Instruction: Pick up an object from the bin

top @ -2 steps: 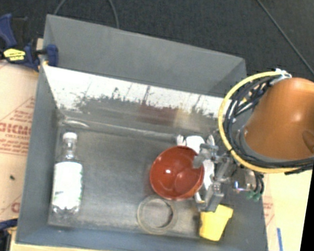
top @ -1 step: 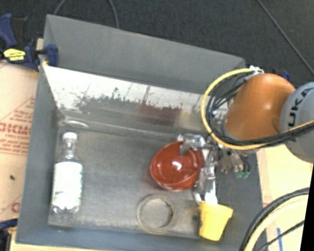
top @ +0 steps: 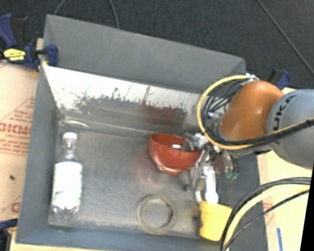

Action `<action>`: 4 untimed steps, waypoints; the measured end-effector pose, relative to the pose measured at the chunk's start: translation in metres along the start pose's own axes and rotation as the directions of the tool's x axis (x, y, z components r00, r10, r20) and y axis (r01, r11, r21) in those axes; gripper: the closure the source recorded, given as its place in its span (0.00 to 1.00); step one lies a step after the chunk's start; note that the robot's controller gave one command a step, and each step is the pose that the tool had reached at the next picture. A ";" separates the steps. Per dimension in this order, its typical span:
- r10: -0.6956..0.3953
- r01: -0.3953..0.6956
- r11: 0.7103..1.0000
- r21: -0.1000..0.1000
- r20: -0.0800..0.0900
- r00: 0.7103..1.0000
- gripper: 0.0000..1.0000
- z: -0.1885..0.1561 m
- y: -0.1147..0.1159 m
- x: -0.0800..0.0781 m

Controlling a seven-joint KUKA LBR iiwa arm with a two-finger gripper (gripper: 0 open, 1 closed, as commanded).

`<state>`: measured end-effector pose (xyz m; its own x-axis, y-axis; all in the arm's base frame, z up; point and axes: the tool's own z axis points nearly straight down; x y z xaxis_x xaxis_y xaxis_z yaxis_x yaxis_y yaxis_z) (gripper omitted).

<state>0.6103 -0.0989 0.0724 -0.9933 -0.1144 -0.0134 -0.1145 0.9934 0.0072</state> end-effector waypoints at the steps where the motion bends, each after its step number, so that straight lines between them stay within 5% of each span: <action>1: -0.615 0.615 0.789 0.006 -0.007 0.789 0.00 0.000 0.011 0.061; 2: -0.079 0.079 0.997 0.003 0.004 0.997 0.00 0.001 0.046 -0.001; 3: -0.638 0.638 0.770 0.012 0.002 0.770 1.00 -0.002 0.016 0.052; 4: -0.639 0.638 0.770 0.010 -0.001 0.770 1.00 -0.002 0.014 0.055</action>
Offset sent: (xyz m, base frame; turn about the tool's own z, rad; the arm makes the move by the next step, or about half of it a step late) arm 0.0098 0.0592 -0.0024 -0.0038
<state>0.5541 -0.0908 0.0737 -0.6914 -0.7224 -0.0136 -0.7223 0.6915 -0.0131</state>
